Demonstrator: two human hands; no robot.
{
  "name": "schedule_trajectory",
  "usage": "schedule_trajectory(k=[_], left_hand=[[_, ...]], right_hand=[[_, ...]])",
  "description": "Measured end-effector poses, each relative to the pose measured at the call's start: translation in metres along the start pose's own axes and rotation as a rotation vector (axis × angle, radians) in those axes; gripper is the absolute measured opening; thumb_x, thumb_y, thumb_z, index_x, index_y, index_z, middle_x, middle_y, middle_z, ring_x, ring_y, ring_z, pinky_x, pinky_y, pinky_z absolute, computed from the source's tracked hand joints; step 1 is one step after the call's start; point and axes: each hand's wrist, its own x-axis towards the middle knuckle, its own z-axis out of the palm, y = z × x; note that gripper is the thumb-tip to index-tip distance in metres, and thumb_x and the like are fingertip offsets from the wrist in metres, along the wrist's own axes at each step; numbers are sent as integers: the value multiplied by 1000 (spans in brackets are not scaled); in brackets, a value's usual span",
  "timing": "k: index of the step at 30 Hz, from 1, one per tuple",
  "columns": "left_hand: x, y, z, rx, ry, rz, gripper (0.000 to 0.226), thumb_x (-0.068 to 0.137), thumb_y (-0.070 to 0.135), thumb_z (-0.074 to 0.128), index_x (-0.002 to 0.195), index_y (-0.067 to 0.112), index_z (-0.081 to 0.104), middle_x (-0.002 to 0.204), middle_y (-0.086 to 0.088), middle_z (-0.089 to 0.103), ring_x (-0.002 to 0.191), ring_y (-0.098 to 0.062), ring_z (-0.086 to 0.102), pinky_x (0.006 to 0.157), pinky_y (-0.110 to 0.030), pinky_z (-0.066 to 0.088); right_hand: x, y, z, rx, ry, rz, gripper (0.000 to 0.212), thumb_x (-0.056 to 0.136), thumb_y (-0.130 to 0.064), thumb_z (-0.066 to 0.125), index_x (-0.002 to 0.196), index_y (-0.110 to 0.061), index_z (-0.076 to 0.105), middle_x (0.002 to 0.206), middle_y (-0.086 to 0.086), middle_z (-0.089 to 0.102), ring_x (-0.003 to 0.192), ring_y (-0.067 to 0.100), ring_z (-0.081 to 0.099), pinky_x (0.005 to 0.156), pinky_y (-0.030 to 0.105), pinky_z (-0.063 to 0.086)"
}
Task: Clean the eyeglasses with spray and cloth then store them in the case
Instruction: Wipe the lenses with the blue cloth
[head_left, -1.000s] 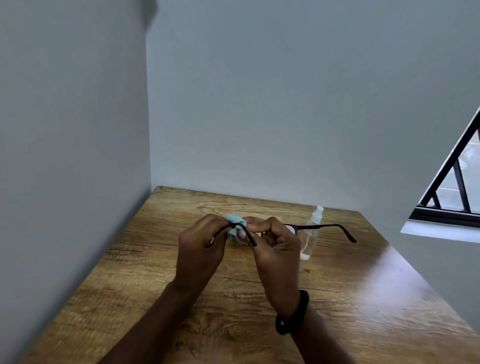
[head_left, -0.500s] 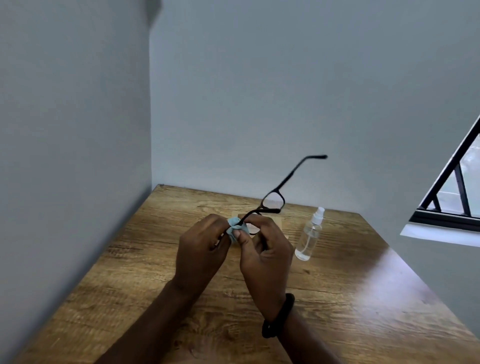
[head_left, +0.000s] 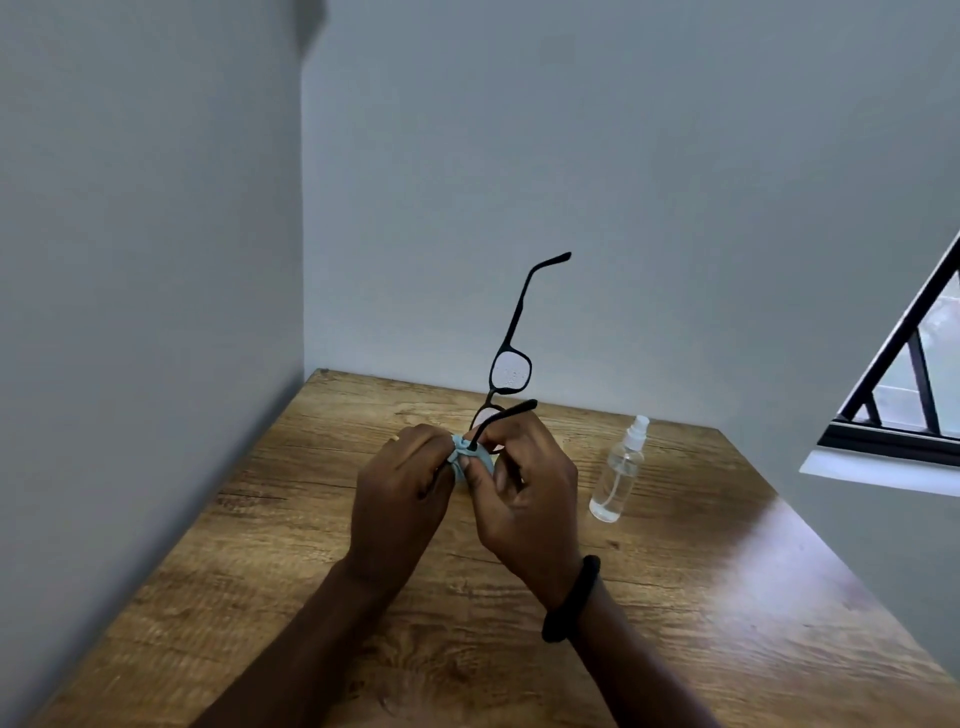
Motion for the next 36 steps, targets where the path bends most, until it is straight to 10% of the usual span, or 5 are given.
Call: schedule_trajectory(k=[14,30,36], left_hand=[[4,6,2,-1,5,47,11,98,33,61,105,24,62,89,3,73,77,-3,59,61,-20,49],[7,11,1,-233,-9,-91,11,90,28,78,91,17,77,87,10,72,81,-1,66,62,-24,54],[8,10,-1,-229,13,-119,16,91,30,75,92,15,78,88,8,72,80,-2,67,64,-24,55]], right_hand=[[7,-37,-30,315,141,17,11,84,3,70,92,-3,67,92,3,66,57,18,56,47,36,46],[20,-32,-63,1035,228,416,39,76,-27,78,110,-10,69,82,3,64,56,10,49,50,20,40],[2,-16,-39,718,238,541,24,82,-11,73,105,-12,73,81,15,72,63,16,55,52,23,46]])
